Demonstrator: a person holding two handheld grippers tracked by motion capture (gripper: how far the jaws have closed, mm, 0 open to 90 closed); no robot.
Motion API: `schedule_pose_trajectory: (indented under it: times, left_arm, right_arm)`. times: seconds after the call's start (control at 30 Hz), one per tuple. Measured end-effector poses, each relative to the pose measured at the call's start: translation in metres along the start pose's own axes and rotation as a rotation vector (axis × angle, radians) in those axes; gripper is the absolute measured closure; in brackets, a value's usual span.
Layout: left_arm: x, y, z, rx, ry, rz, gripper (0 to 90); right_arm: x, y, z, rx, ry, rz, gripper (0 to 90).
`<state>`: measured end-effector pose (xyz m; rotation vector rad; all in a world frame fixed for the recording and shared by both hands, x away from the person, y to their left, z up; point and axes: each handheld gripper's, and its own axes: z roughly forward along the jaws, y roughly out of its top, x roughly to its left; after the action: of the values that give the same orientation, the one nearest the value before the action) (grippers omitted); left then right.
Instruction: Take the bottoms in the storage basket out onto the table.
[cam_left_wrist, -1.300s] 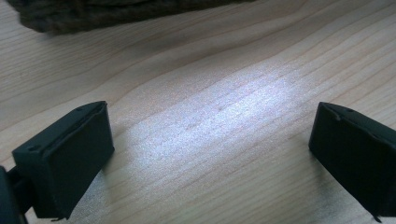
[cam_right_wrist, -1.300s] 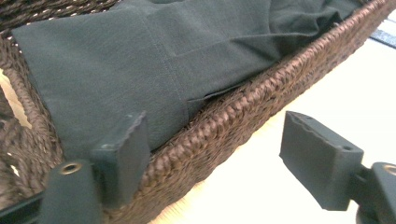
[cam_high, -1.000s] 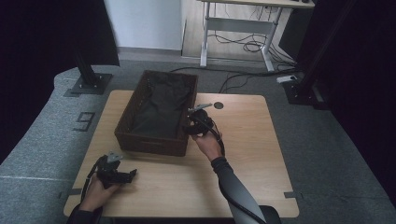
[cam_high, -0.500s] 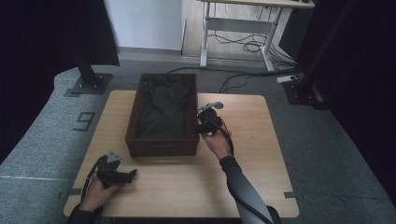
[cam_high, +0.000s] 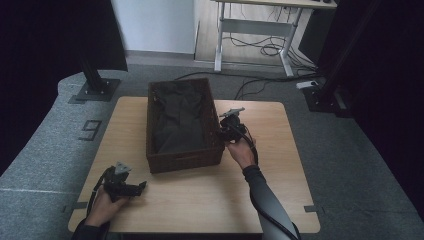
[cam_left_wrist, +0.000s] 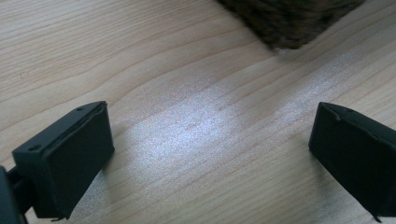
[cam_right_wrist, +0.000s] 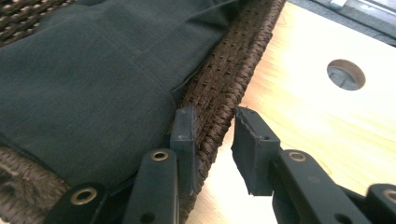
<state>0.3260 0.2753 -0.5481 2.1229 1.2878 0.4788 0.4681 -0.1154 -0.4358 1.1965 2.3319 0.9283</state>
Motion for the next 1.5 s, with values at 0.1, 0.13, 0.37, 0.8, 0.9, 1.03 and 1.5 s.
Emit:
schedule_pose_trajectory:
  times: [0.1,0.13,0.37,0.8,0.9,1.03,1.5]
  left_arm:
    - [0.0,0.0,0.0,0.0,0.0,0.0,0.0]
    - [0.0,0.0,0.0,0.0,0.0,0.0,0.0]
    - [0.0,0.0,0.0,0.0,0.0,0.0,0.0]
    - [0.0,0.0,0.0,0.0,0.0,0.0,0.0]
    - [0.0,0.0,0.0,0.0,0.0,0.001,0.0]
    - [0.0,0.0,0.0,-0.001,0.0,-0.001,0.0]
    - [0.0,0.0,0.0,0.0,0.0,0.0,0.0]
  right_arm:
    - [-0.003,-0.001,-0.001,0.004,-0.014,-0.005,70.7]
    - [-0.007,-0.002,-0.002,0.005,-0.02,0.0,71.5]
    - [-0.018,-0.005,-0.005,0.008,-0.045,0.003,73.5]
    - [-0.047,-0.01,-0.008,0.014,-0.093,0.019,77.8]
    - [-0.052,-0.01,-0.008,0.016,-0.102,0.019,77.9]
    - [-0.063,-0.011,-0.008,0.021,-0.121,0.035,78.4]
    - [-0.043,-0.011,-0.025,-0.061,-0.071,-0.021,28.7]
